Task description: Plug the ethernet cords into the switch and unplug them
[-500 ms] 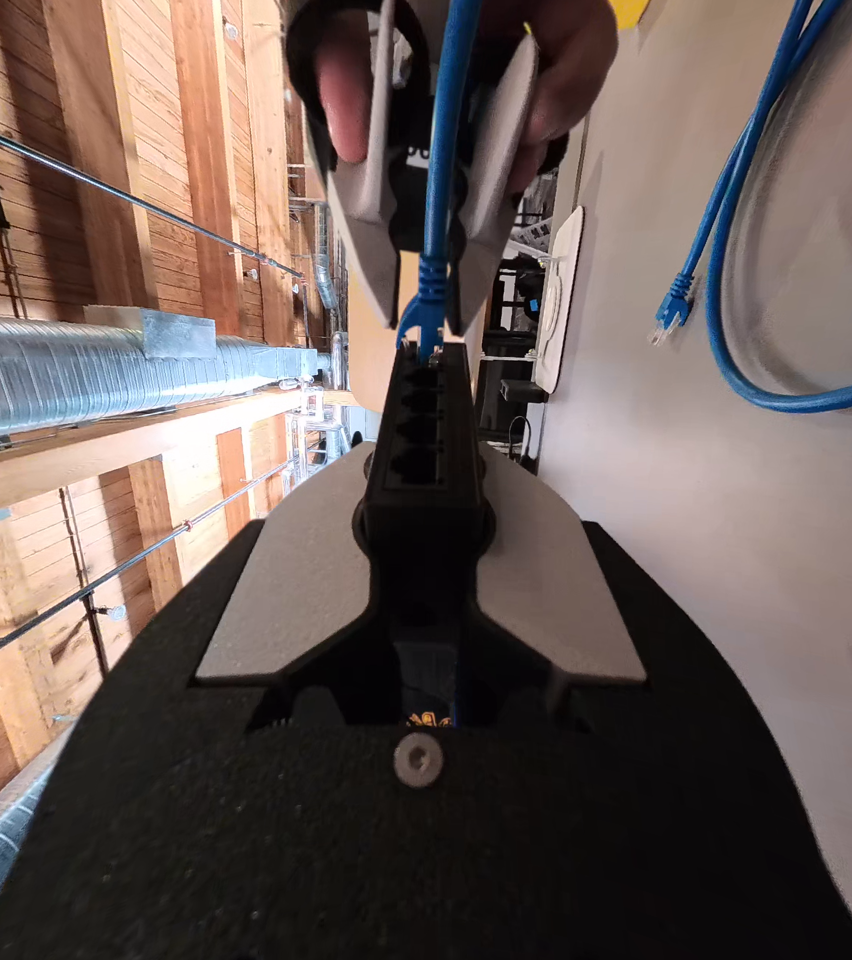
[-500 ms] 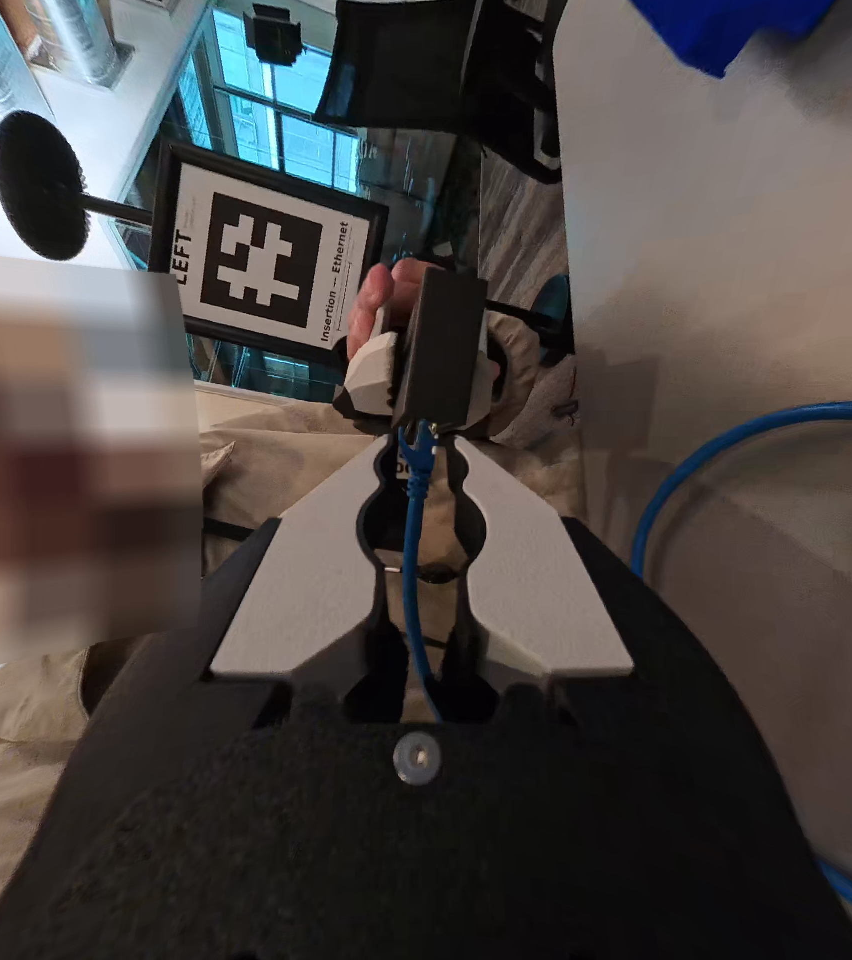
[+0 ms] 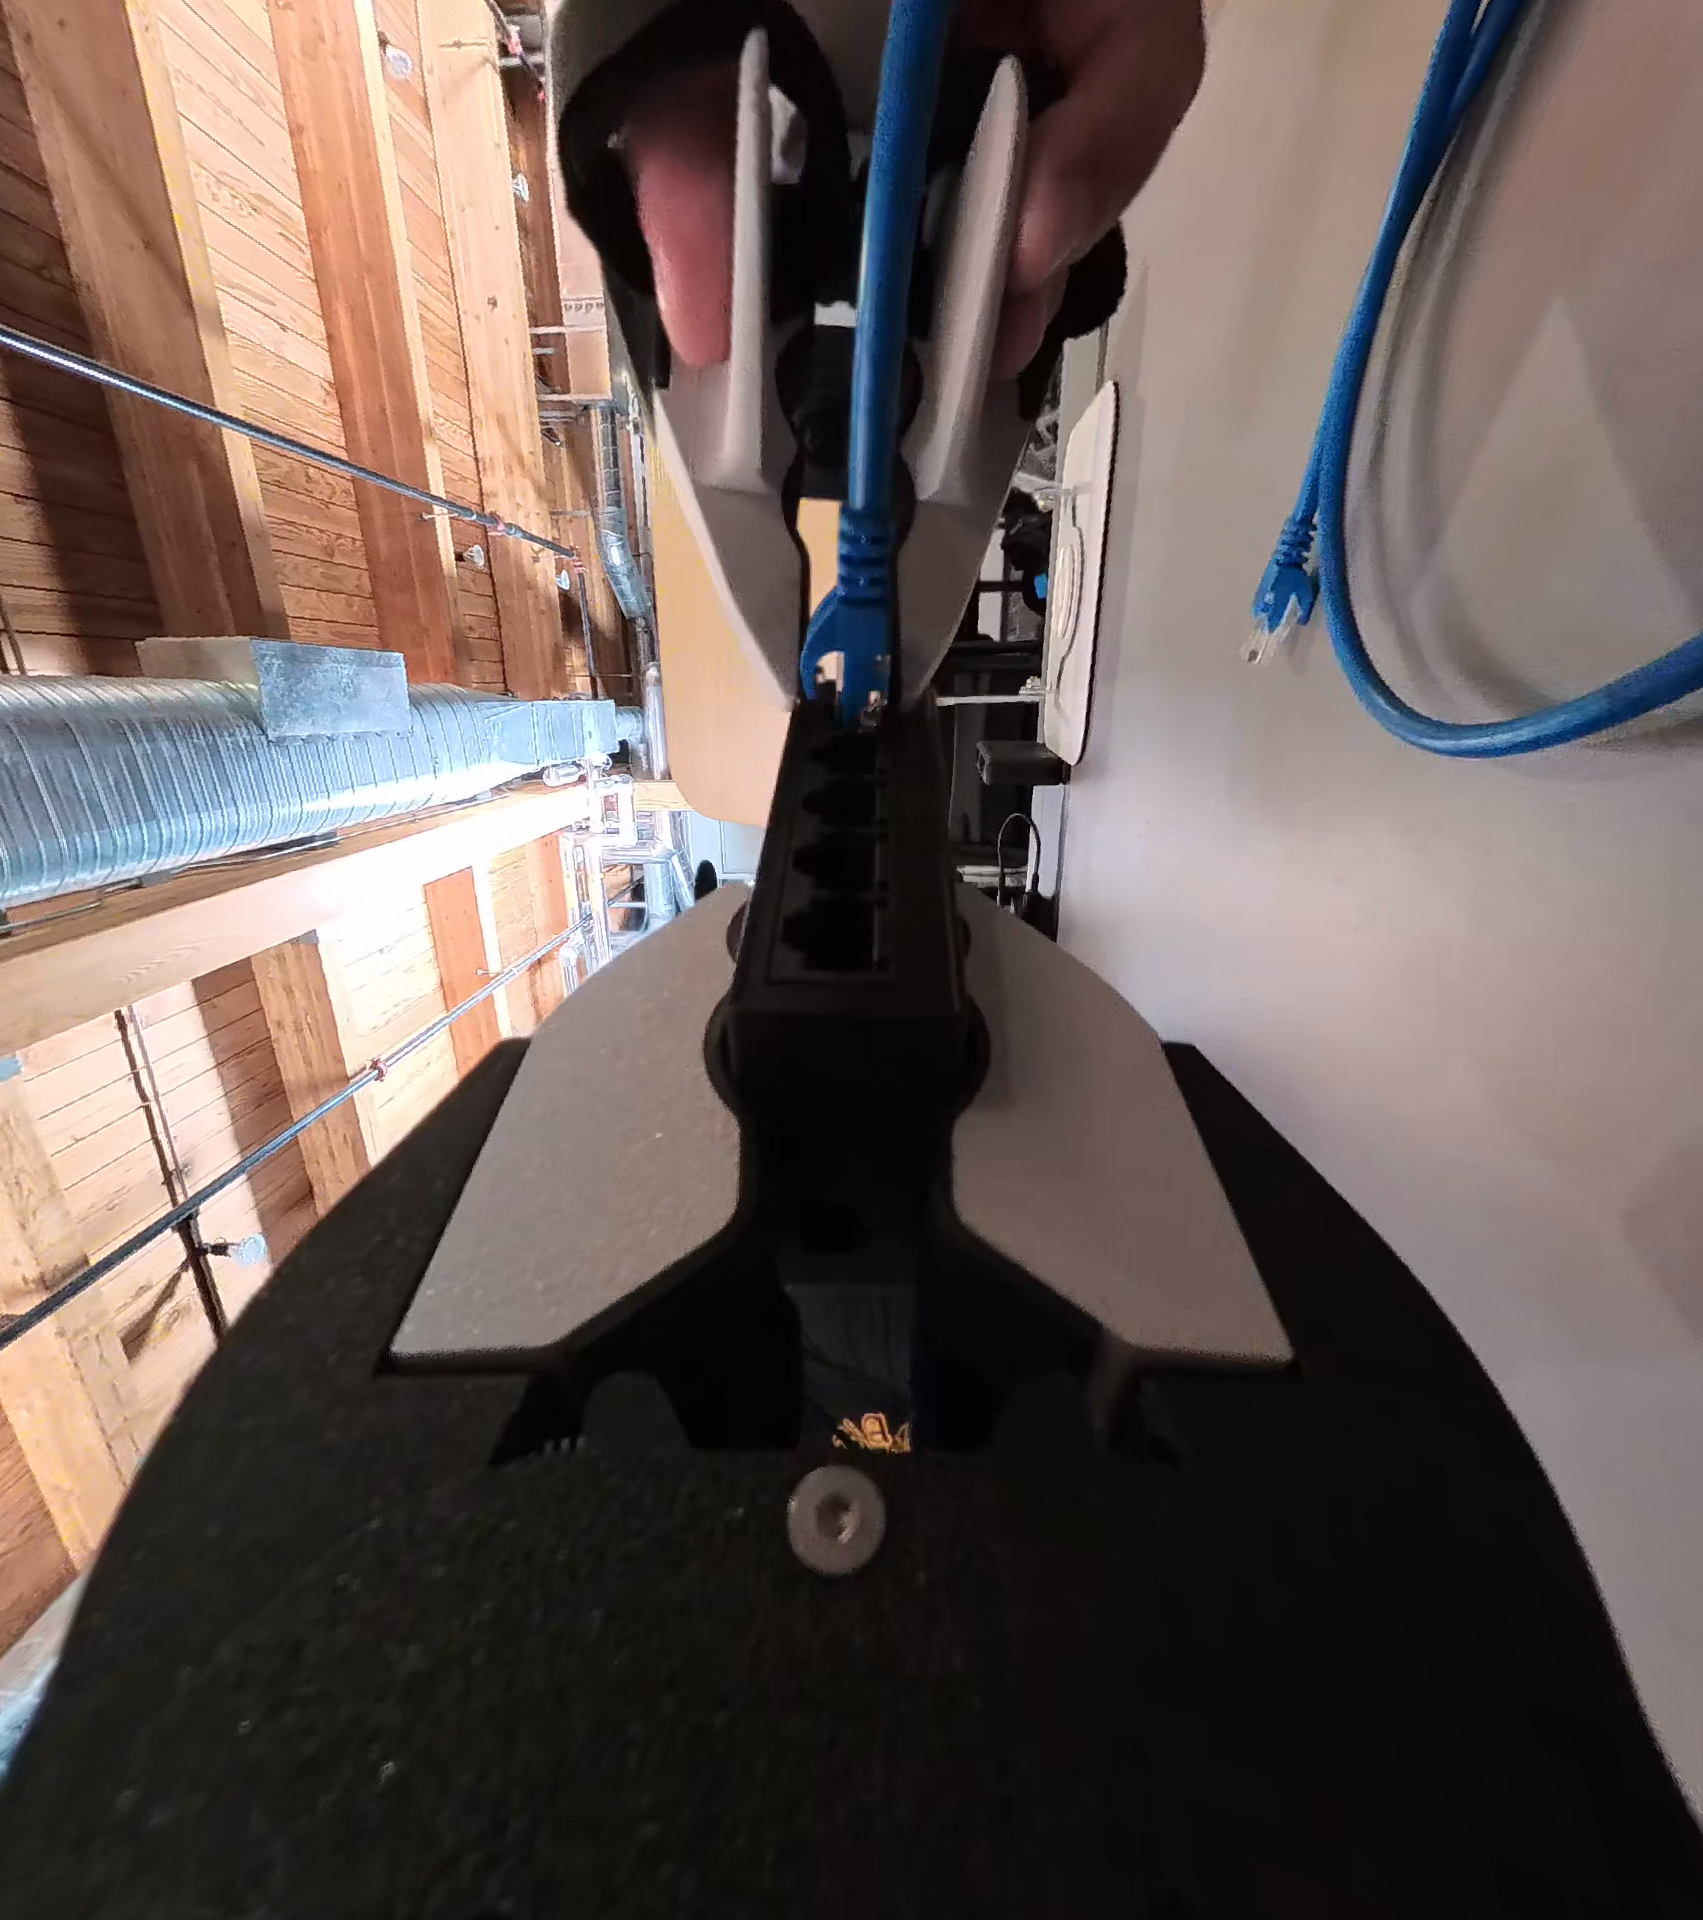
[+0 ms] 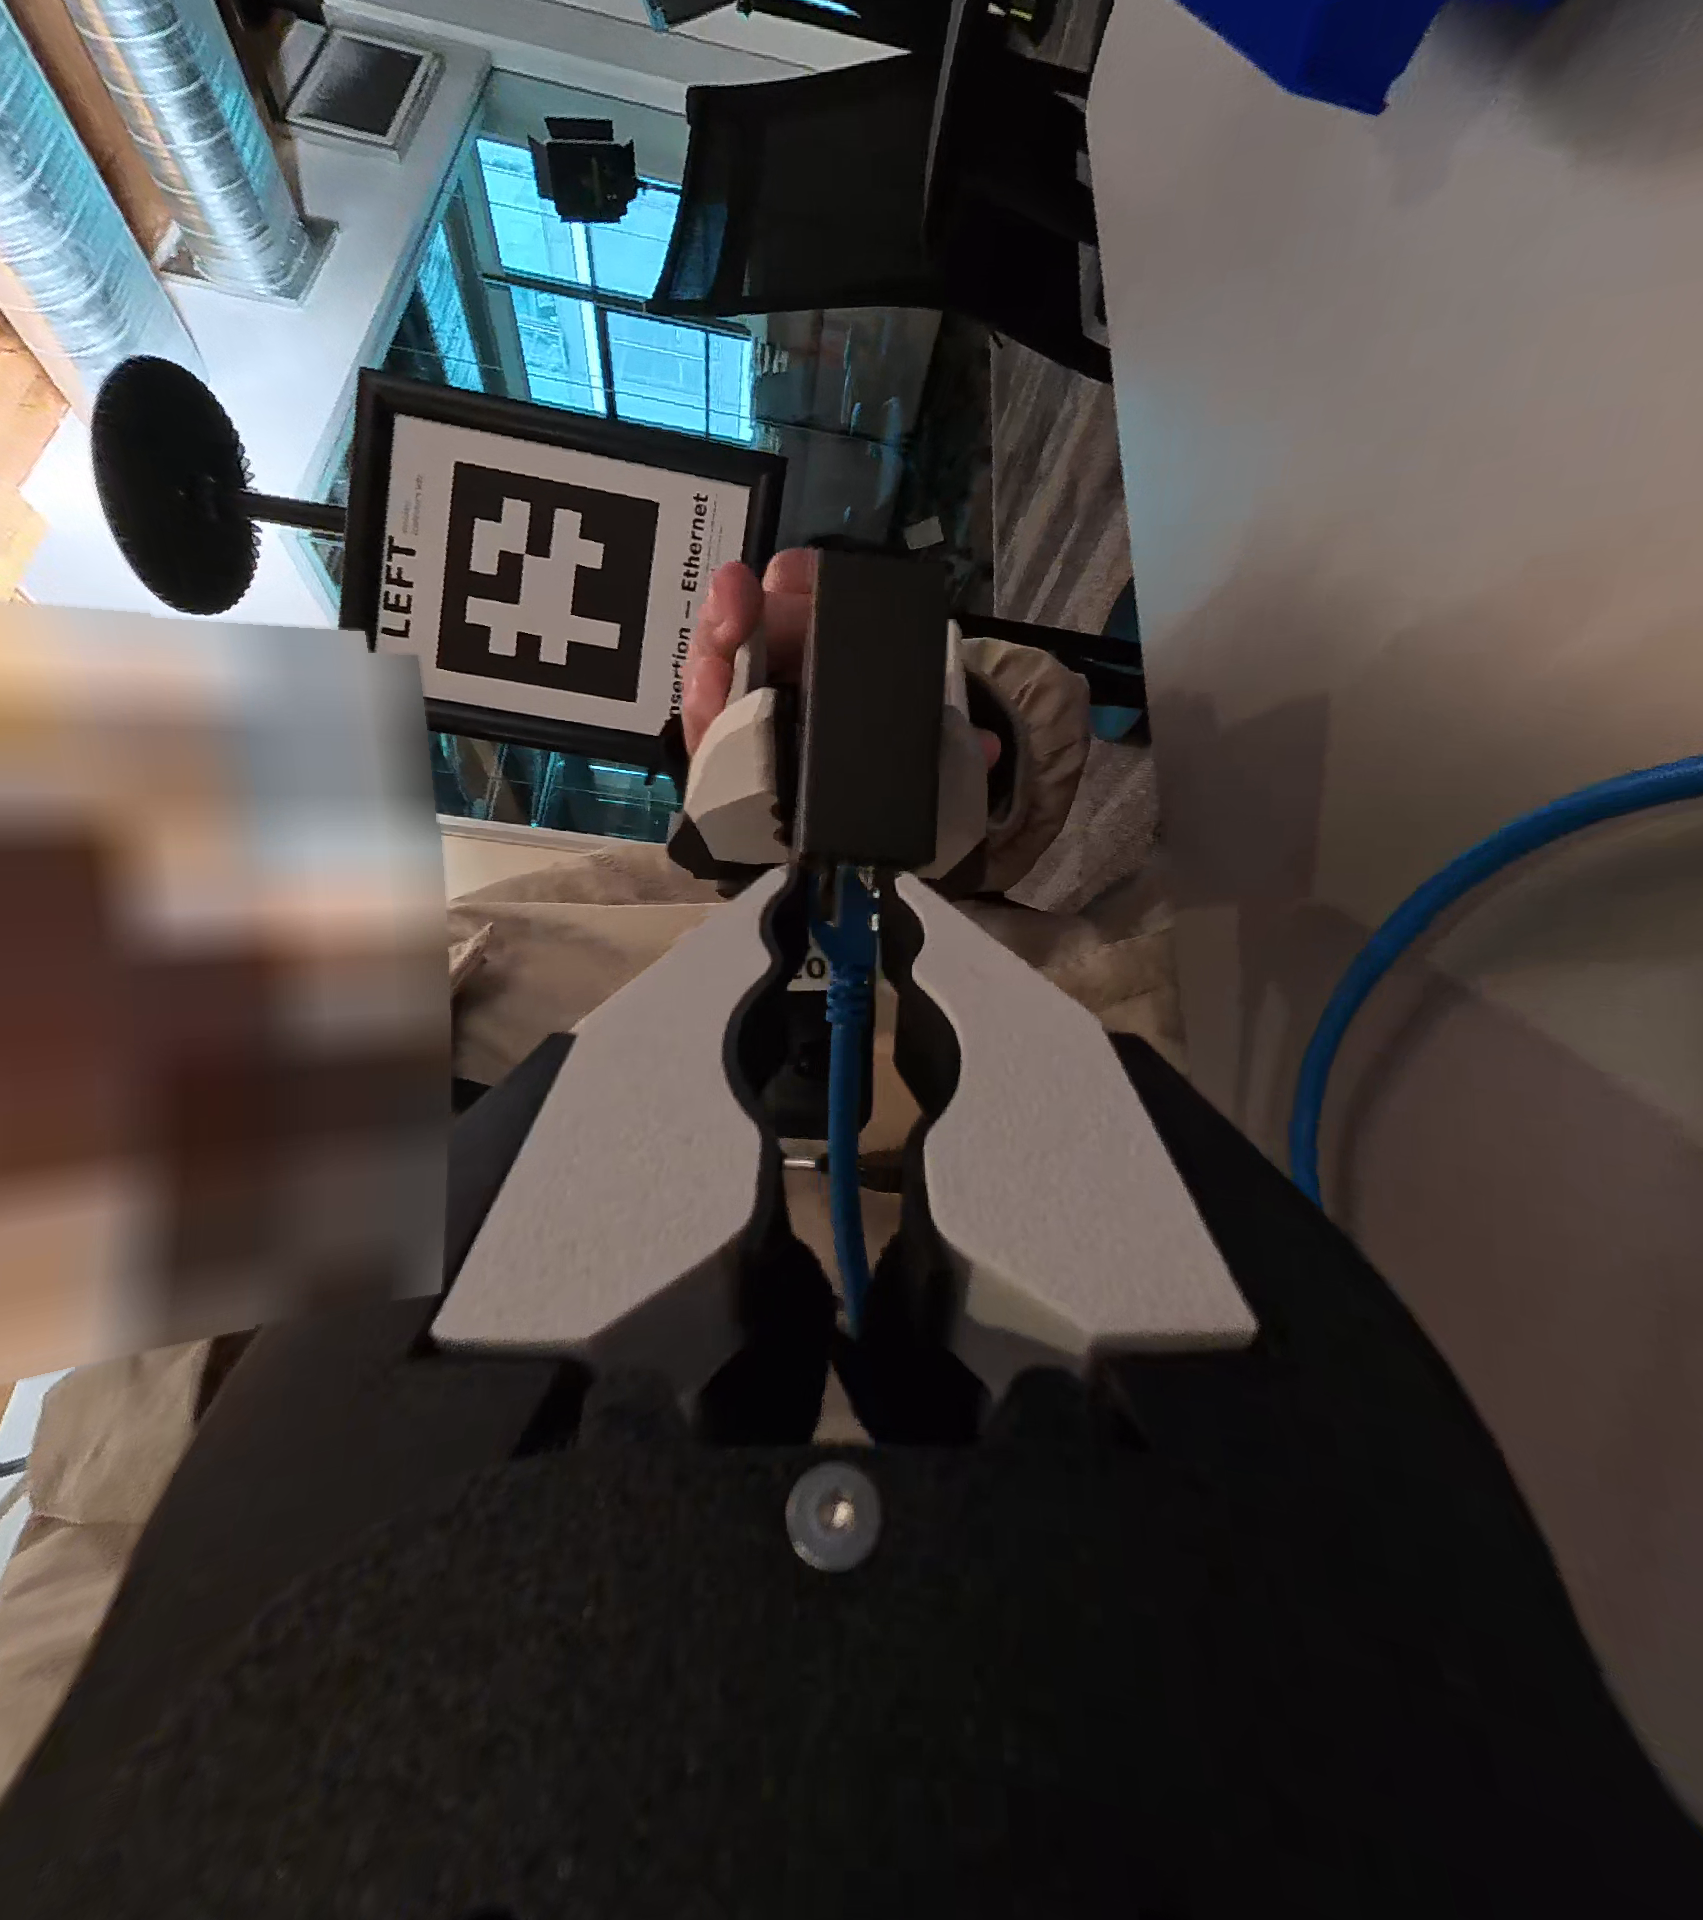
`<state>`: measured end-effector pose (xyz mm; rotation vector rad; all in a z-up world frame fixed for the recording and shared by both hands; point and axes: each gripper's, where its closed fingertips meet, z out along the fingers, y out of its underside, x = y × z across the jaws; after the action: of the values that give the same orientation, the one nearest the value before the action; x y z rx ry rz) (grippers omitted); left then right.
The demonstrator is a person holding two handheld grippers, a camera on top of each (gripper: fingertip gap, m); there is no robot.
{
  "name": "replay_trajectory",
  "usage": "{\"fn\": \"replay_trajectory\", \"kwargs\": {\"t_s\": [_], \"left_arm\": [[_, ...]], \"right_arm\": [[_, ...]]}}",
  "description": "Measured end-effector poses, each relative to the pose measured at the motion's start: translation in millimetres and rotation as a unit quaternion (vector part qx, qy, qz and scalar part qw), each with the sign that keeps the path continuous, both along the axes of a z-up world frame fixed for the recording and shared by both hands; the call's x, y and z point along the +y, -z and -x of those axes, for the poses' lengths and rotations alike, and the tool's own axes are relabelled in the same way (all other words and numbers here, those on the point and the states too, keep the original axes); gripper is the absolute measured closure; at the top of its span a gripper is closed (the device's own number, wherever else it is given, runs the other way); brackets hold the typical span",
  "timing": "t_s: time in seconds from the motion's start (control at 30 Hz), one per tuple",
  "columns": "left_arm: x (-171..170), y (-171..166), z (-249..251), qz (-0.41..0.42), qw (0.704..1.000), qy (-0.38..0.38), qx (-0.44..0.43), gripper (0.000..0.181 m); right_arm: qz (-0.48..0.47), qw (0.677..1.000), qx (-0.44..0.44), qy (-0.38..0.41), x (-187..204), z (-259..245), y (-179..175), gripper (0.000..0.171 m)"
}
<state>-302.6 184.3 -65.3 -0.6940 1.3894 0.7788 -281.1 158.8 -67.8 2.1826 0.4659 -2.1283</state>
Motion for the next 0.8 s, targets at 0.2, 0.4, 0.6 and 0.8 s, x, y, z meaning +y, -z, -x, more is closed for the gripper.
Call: {"fn": "replay_trajectory", "kwargs": {"t_s": [0.2, 0.4, 0.6, 0.8], "left_arm": [[0.7, 3.2, -1.4, 0.006, 1.000, 0.000, 0.003, 0.152], [2.6, 0.8, -0.3, 0.009, 1.000, -0.004, -0.004, 0.152], [16.4, 7.2, 9.5, 0.057, 0.998, -0.032, -0.022, 0.152], [25.4, 14.9, 14.3, 0.094, 0.994, -0.051, -0.034, 0.150]], "right_arm": [[-0.039, 0.999, -0.011, -0.003, -0.9, -1.9, 4.0, 0.161], [-0.035, 0.999, -0.007, 0.005, 1.6, -0.6, 0.5, 0.161], [-0.252, 0.961, -0.097, 0.058, 18.9, -4.9, -6.8, 0.153], [-0.537, 0.773, -0.322, 0.105, 27.1, -16.1, 1.6, 0.143]]}}
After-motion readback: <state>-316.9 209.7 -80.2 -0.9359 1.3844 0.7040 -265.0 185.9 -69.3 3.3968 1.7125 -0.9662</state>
